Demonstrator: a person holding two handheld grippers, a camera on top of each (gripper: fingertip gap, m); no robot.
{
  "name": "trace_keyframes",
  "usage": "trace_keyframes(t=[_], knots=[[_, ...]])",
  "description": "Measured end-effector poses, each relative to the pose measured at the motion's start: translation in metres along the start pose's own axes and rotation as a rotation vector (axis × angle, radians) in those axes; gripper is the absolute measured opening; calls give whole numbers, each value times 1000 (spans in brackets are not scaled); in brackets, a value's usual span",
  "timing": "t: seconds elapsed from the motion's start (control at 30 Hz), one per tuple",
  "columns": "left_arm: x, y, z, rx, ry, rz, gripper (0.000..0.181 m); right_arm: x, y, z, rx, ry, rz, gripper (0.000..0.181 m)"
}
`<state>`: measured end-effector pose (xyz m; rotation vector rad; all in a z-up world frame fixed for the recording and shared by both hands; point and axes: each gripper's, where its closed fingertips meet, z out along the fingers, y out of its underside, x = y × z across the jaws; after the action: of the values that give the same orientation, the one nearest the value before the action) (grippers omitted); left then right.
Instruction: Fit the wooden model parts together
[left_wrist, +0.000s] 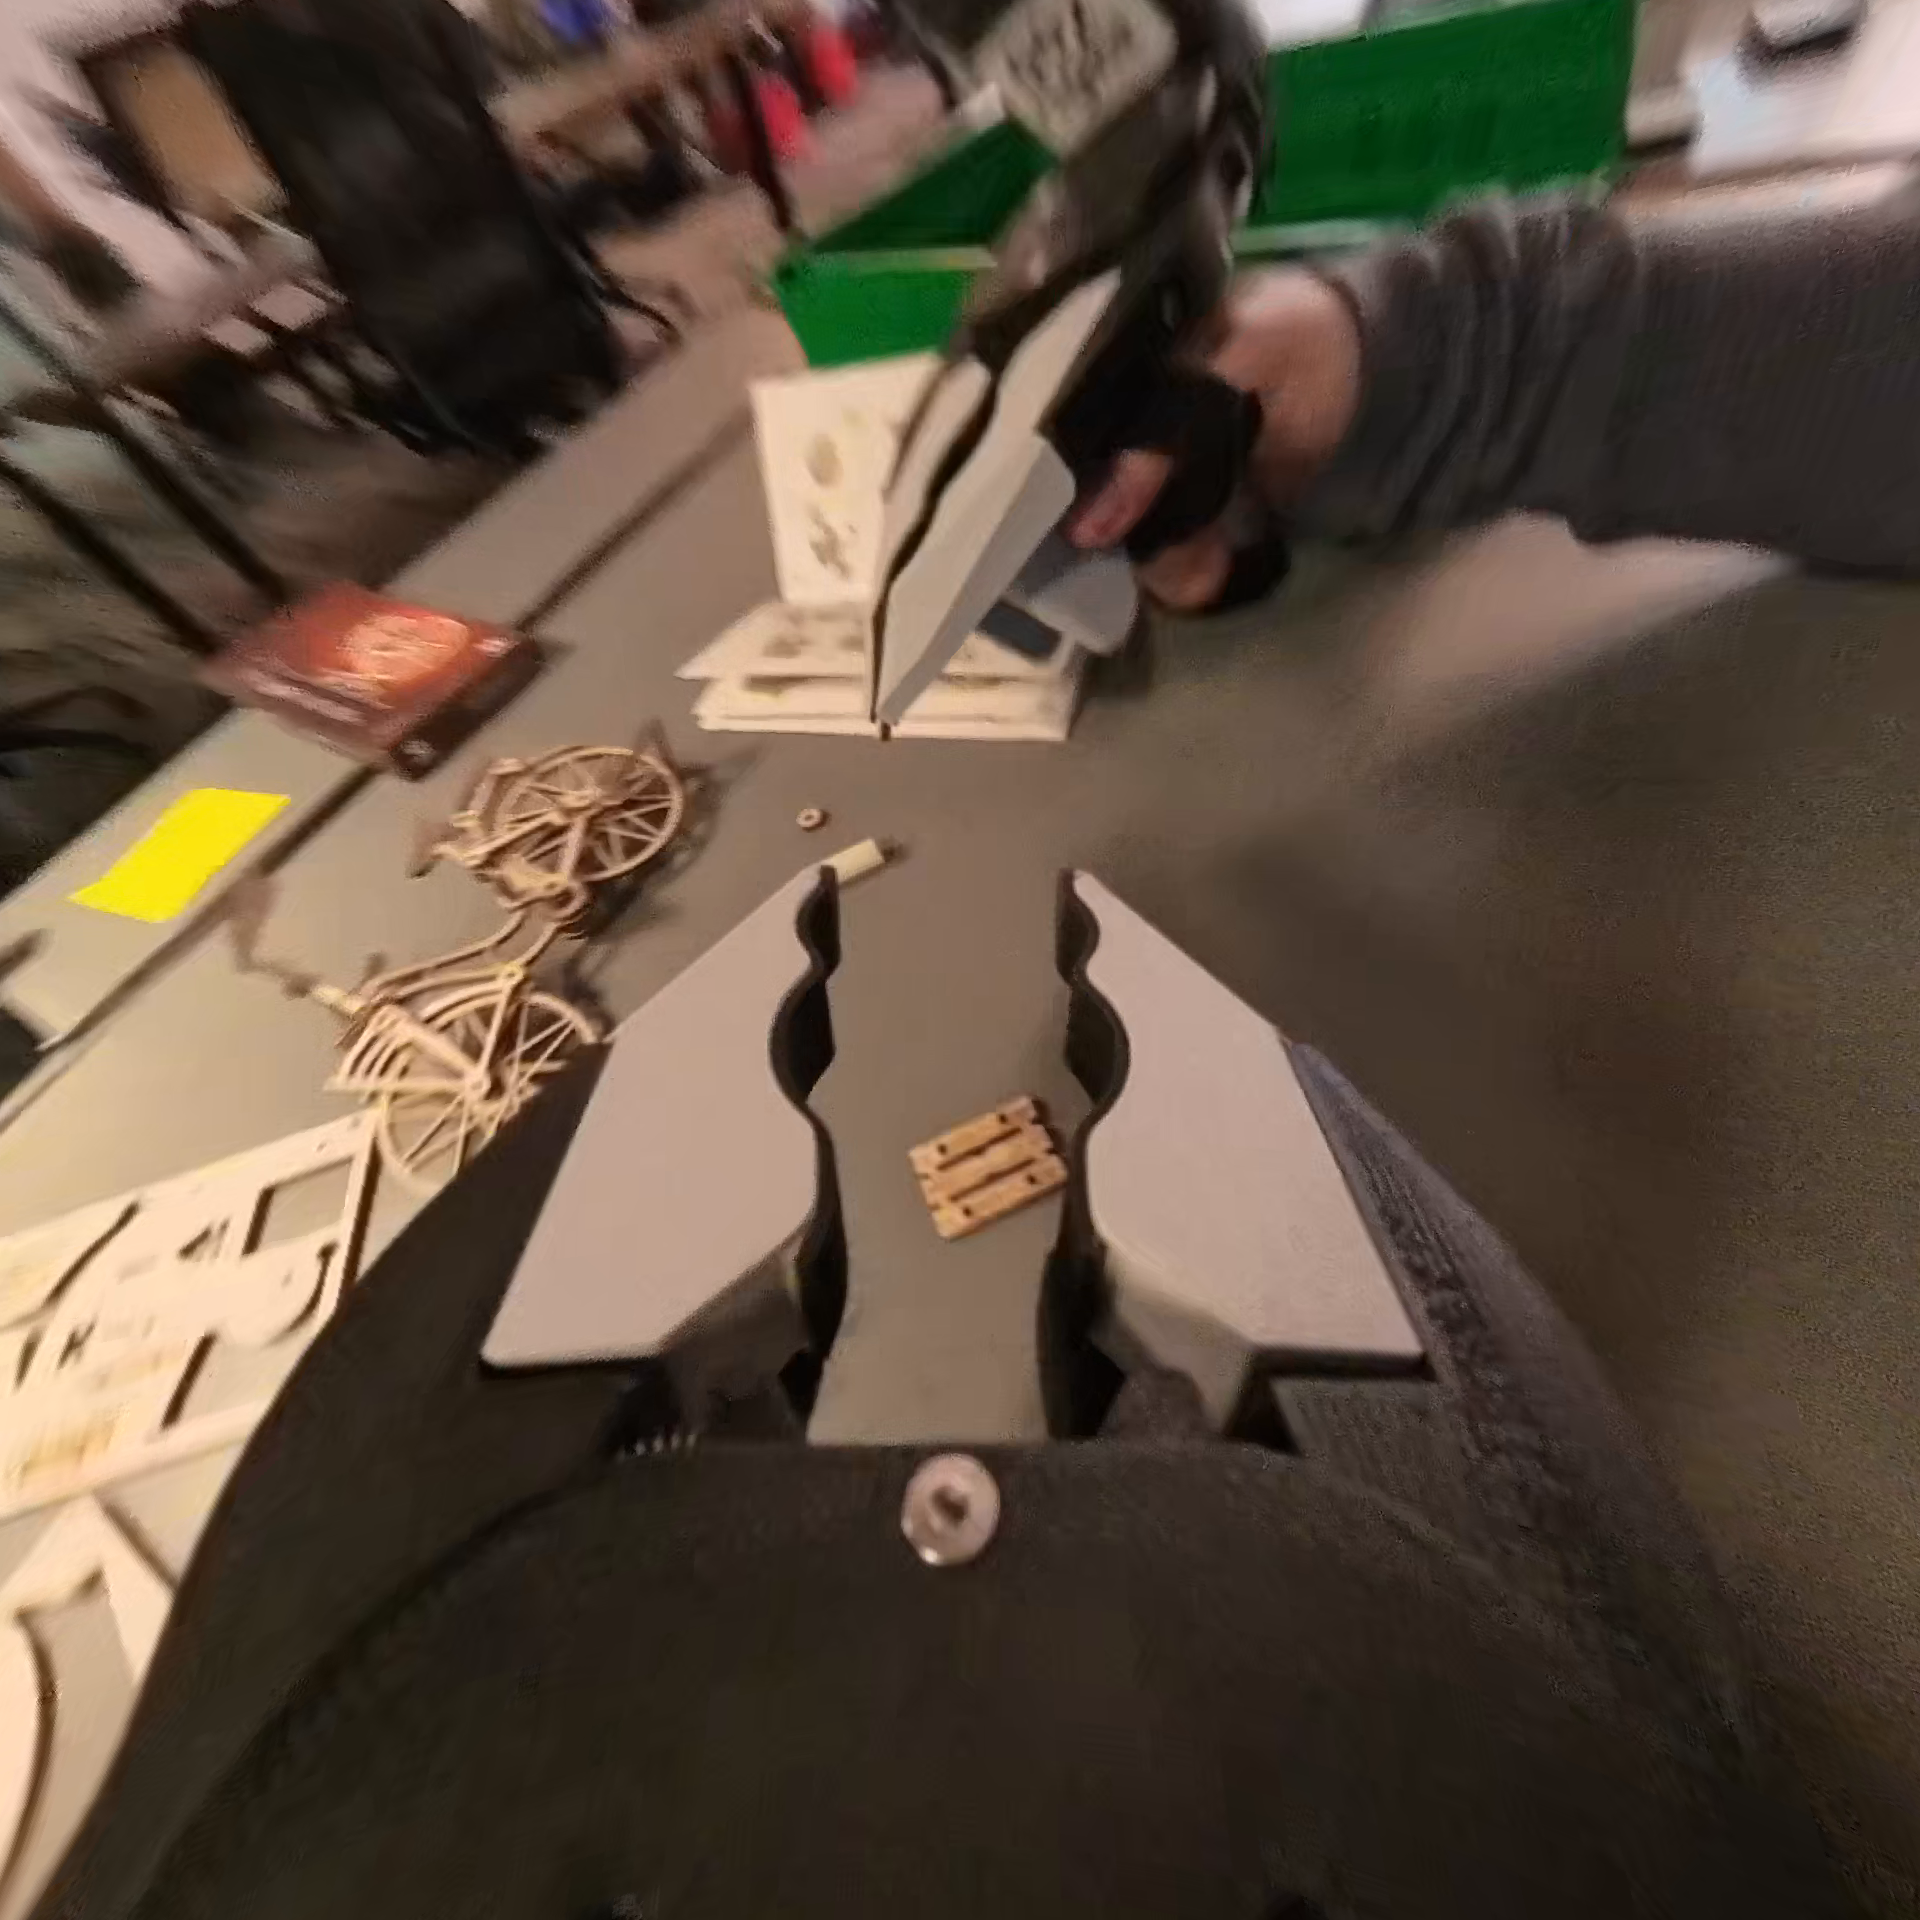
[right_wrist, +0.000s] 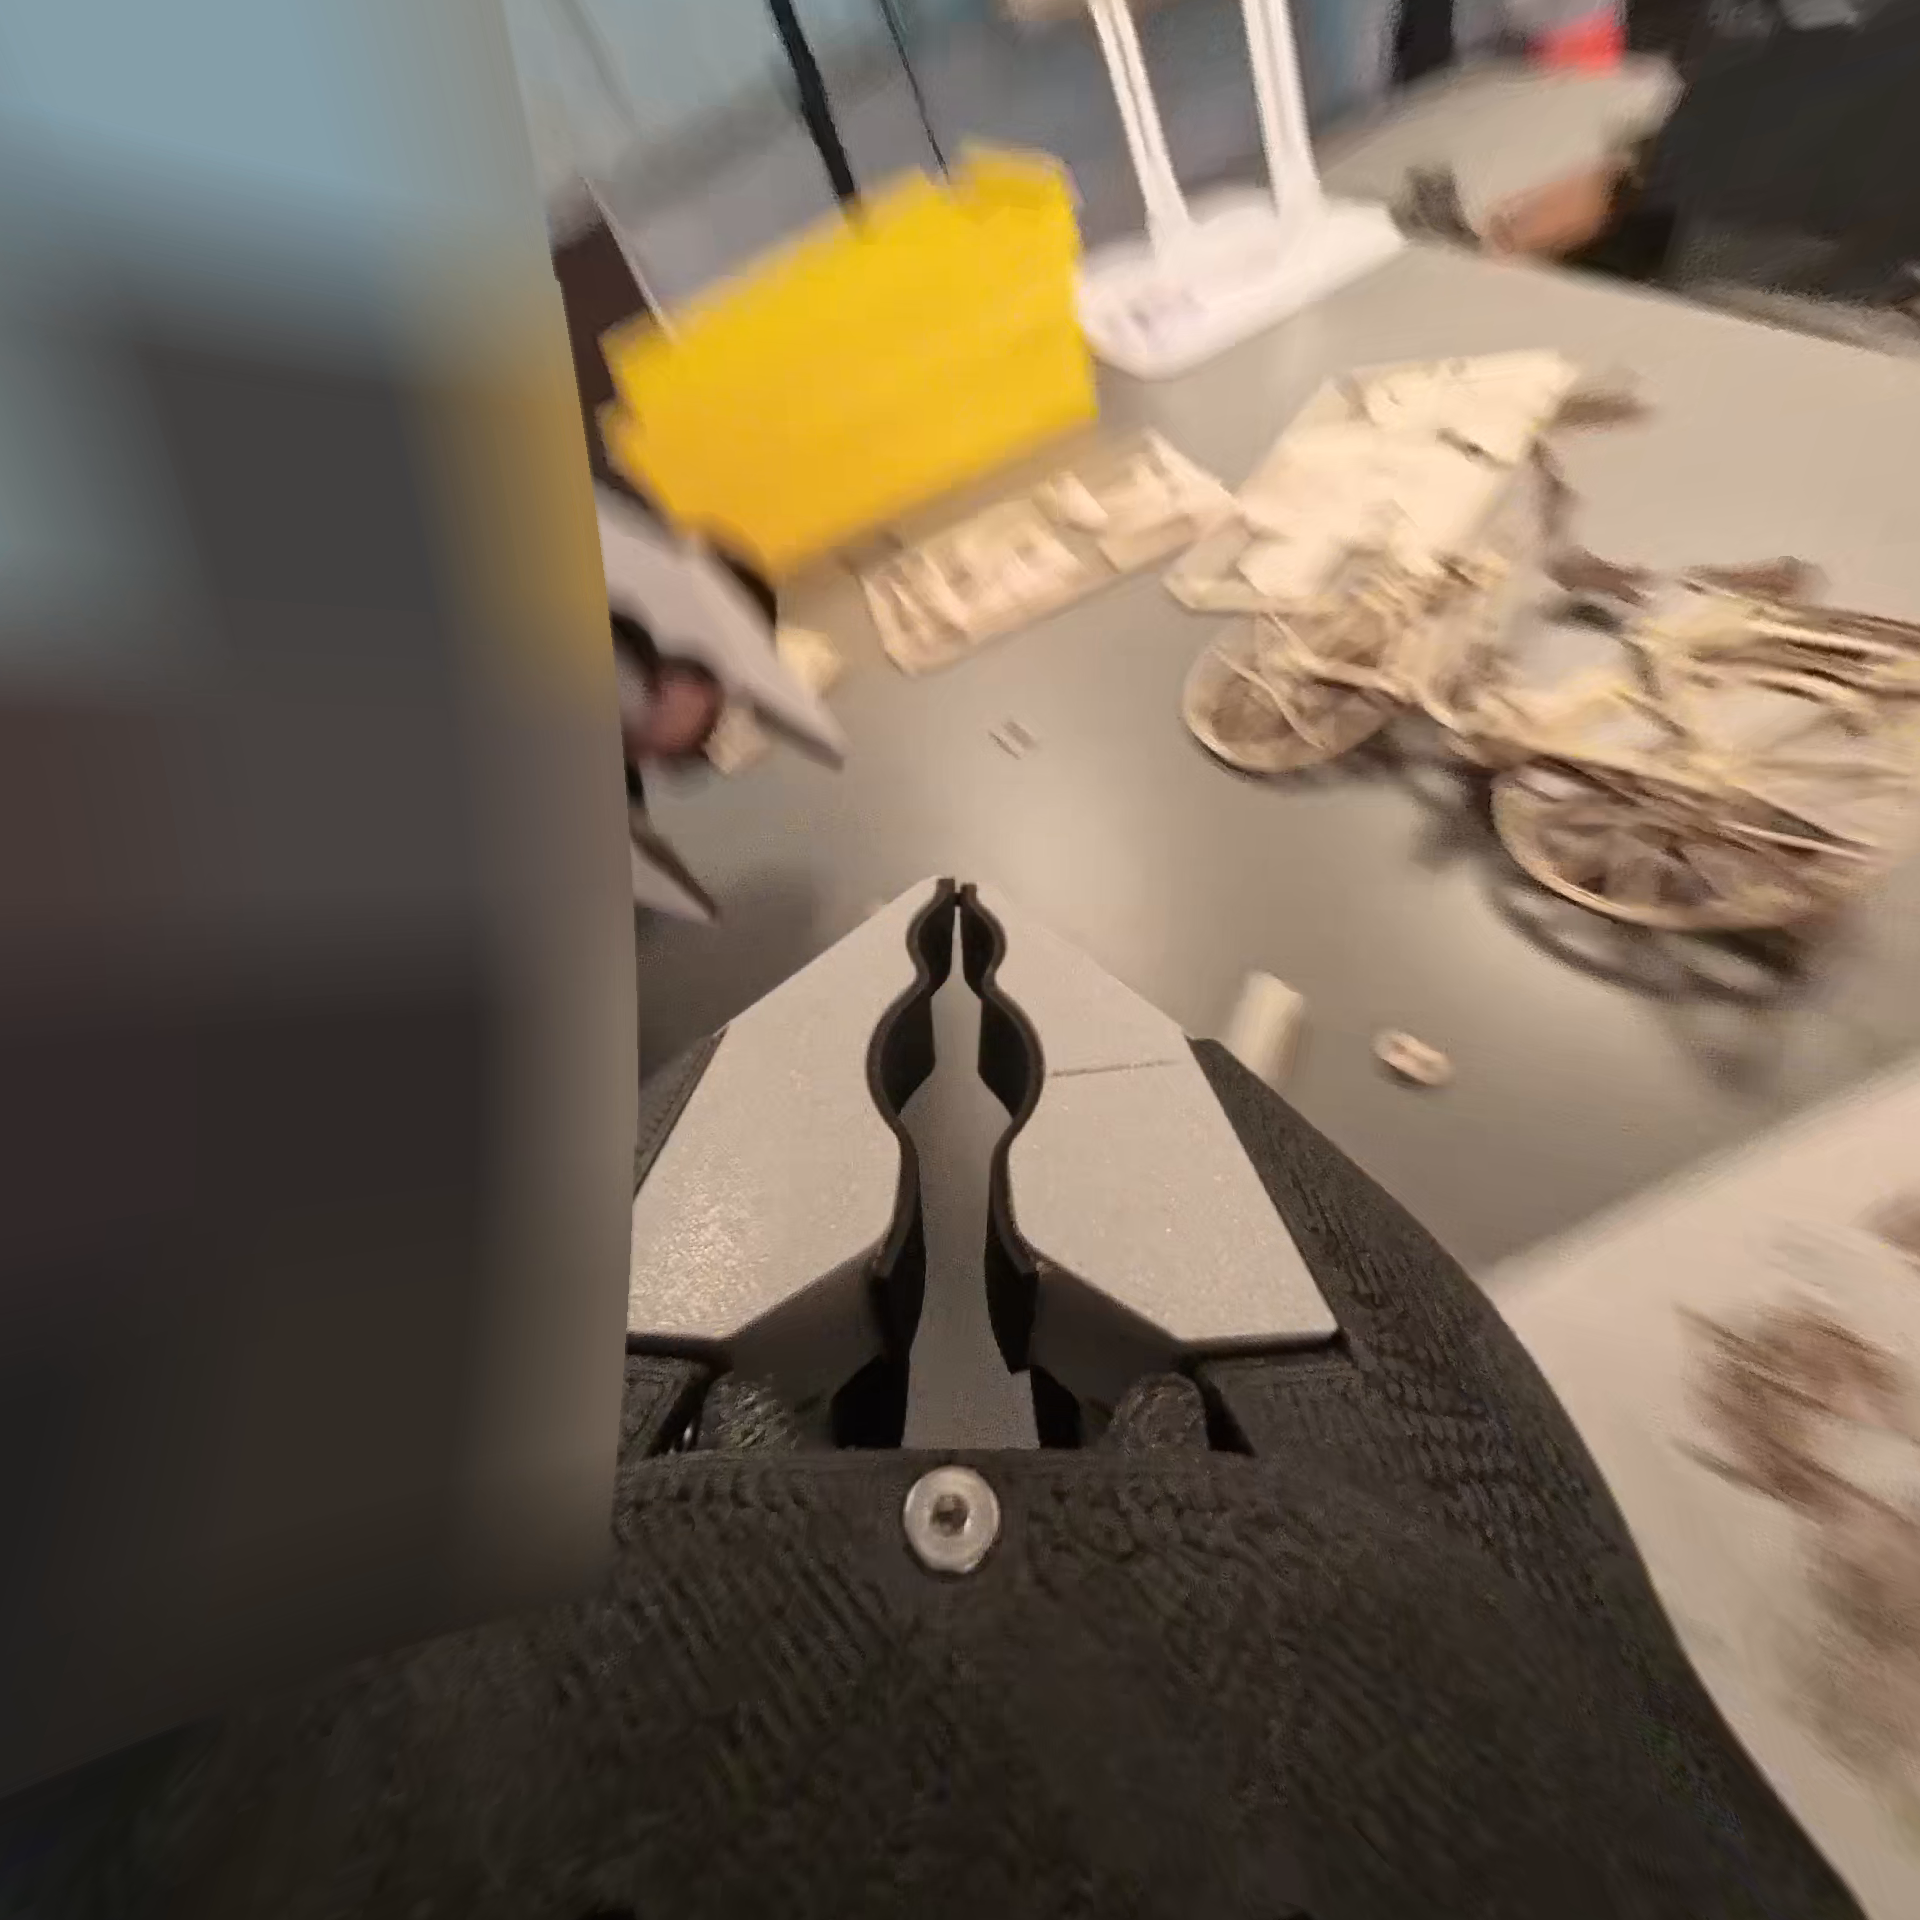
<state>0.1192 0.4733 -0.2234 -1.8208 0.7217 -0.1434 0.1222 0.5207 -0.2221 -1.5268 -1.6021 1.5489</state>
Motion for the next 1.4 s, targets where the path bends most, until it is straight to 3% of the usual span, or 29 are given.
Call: trace_keyframes(t=[0.13, 0.23, 0.37, 0.73, 1.13, 1.4], knots=[[-29, 21, 56, -169, 205, 125, 56, 34, 18, -5, -218, 149, -131, 0], [-38, 32, 85, -208, 346, 125, 44, 44, 24, -2, -323, 229, -236, 0], [-35, 52, 101, -273, 482, 154, 32, 52, 33, 2, -345, 213, -221, 0], [-27, 57, 109, -268, 537, 153, 9, 65, 47, -3, -399, 189, -246, 0], [-27, 57, 109, -284, 530, 171, 8, 66, 51, -1, -619, 262, -632, 0], [-27, 57, 109, -284, 525, 186, 8, 67, 55, 6, -640, 255, -651, 0]])
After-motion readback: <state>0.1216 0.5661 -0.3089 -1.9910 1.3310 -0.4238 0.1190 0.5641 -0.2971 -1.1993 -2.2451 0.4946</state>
